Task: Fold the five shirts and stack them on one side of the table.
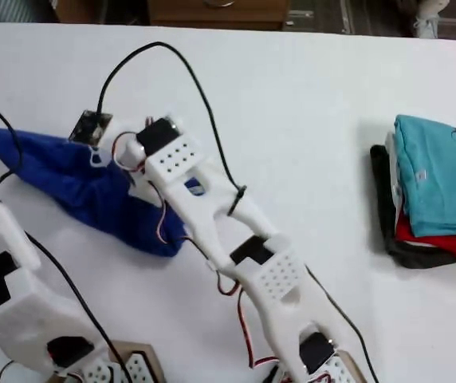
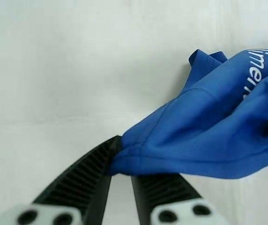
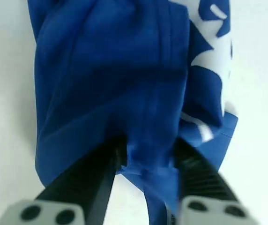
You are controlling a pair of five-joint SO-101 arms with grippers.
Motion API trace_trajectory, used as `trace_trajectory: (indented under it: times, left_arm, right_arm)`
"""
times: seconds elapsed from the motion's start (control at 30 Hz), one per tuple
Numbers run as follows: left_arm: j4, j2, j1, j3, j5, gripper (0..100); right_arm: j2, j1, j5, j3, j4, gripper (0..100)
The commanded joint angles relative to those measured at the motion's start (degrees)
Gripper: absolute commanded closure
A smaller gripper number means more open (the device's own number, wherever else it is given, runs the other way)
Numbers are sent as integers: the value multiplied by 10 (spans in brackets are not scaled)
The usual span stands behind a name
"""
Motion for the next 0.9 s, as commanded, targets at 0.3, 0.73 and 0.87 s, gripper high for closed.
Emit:
trace_trajectory:
  times: [0.3,0.73,0.87]
  left_arm:
    - [-8,-37,4,-5,-4,980]
    - [-7,-37,4,-6,-4,980]
    - [-7,-37,4,-7,-4,980]
  right_arm:
    - [-1,-2,-1,1,0,872]
    - [-57,9,3,-96,49,978]
    - [-105,29,4,-135,54,978]
